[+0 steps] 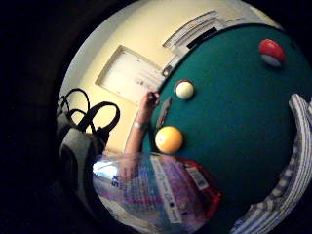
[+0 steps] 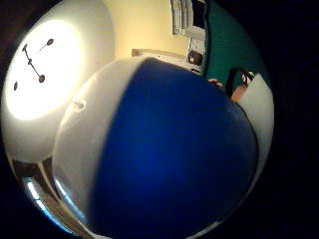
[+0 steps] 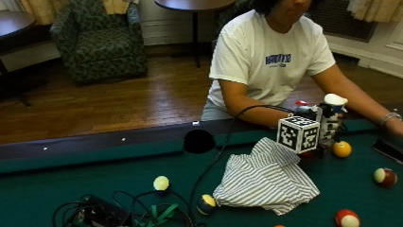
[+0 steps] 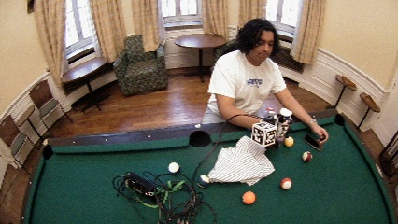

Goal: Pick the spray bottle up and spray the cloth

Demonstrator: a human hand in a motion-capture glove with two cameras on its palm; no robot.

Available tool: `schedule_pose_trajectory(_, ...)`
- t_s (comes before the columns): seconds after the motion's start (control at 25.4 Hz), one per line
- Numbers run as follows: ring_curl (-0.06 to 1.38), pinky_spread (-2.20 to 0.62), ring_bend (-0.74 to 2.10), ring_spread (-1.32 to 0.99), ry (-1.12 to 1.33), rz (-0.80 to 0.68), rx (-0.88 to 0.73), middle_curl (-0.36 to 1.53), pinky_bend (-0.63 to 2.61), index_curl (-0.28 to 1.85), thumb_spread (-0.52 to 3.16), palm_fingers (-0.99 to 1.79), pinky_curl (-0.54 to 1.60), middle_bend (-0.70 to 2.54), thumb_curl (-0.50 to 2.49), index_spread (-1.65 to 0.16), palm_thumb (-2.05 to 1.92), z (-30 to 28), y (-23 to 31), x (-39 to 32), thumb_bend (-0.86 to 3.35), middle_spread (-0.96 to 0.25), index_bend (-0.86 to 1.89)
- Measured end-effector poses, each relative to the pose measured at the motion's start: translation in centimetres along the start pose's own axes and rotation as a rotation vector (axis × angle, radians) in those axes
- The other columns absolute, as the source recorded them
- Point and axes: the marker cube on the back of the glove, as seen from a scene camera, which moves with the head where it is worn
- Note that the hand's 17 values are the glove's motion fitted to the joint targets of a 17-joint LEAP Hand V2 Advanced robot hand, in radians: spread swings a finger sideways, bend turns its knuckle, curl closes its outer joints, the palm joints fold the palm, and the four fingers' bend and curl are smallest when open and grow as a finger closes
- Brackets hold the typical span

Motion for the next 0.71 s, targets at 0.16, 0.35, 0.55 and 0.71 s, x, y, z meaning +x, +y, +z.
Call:
schedule_pose_trajectory(0.16,0.47,-0.33,0.66,-0.23,-0.008,0.004,-0.044,0.53,0.41,0.6,0.21,1.37,0.4,0.58,0.81,-0.28,0.89,0.0,0.2,0.1,-0.03,-0.24,0.35)
schedule_pose_trajectory(0.35,0.46,-0.28,0.64,-0.2,0.011,0.025,-0.115,0.53,0.4,0.58,0.26,1.3,0.39,0.58,0.8,-0.29,0.89,-0.2,1.0,0.7,-0.04,-0.23,0.29)
schedule_pose_trajectory(0.55,0.44,-0.19,0.62,-0.2,0.068,0.037,-0.192,0.5,0.33,0.56,0.37,1.15,0.38,0.51,0.78,-0.31,0.87,-1.0,1.8,1.9,-0.04,-0.24,0.21)
schedule_pose_trajectory(0.71,0.43,-0.12,0.57,-0.2,0.177,0.03,-0.252,0.48,0.24,0.52,0.56,1.08,0.36,0.48,0.73,-0.33,0.78,-2.3,2.2,2.7,-0.07,-0.24,0.17)
